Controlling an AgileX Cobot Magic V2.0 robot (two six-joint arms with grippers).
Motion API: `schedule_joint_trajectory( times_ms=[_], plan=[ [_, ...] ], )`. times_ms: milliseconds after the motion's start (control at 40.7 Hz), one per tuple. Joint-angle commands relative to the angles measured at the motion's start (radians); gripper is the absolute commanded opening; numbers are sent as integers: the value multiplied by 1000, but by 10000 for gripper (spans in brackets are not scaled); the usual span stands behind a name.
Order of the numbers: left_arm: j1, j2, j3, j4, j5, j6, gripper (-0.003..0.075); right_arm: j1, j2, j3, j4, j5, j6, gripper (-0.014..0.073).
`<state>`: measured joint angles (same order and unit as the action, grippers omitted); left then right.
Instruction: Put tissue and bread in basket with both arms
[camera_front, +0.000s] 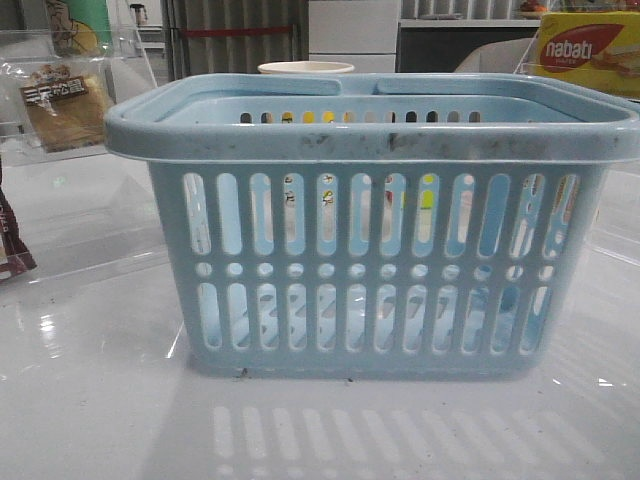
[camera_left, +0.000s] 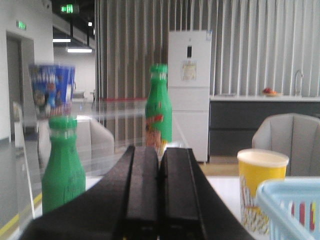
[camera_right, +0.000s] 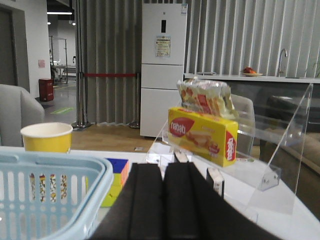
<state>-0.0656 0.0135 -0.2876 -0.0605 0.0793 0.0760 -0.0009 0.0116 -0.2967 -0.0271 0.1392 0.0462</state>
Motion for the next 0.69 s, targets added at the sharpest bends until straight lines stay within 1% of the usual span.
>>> schedule_joint_trajectory(
  times_ms=[0, 147, 295, 516, 663],
  plan=[
    [-6, 78, -155, -5, 30, -10, 92, -6, 78, -151, -4, 37, -4, 27],
    [-6, 216, -337, -1, 178, -10, 92, -6, 217, -316, -4, 223, -4, 27],
    [-6, 349, -446, -1, 318, -10, 92, -6, 342, -409, -4, 331, -4, 27],
    [-6, 493, -456, -1, 386, -10, 92, -6, 474, -417, -4, 389, -4, 27],
    [-6, 565, -456, -1, 469, -10, 92, -6, 538, -415, -4, 398, -4, 27]
  ],
)
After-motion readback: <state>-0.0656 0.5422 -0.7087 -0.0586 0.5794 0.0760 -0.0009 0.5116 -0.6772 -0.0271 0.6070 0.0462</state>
